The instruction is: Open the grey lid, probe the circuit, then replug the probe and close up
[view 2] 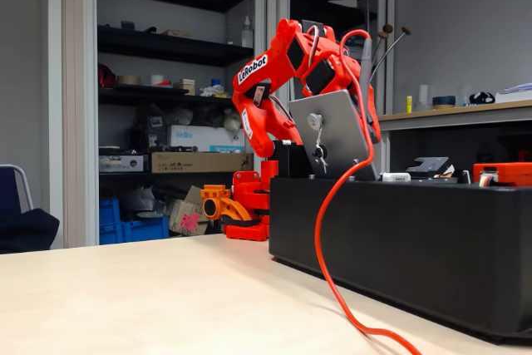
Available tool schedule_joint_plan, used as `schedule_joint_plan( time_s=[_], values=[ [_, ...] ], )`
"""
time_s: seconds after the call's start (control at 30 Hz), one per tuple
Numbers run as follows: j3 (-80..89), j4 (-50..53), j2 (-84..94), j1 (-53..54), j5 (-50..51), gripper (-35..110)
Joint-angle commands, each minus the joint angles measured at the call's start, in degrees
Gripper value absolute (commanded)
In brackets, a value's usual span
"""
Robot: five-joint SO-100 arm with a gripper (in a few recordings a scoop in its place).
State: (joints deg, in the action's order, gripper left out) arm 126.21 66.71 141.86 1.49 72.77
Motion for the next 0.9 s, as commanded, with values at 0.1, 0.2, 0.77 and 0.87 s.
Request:
schedule_joint_plan(
  time_s=[0.1,0.2,0.77,0.87],
  values=[
    [0.44,-0.88,0.79,1.05,0.70,0],
    [1.41,-2.02,0.79,1.05,0.70,0],
    [11.69,-12.39,2.81,1.76,1.49,0],
    [14.06,-14.85,3.16,2.29,1.14,0]
  ],
)
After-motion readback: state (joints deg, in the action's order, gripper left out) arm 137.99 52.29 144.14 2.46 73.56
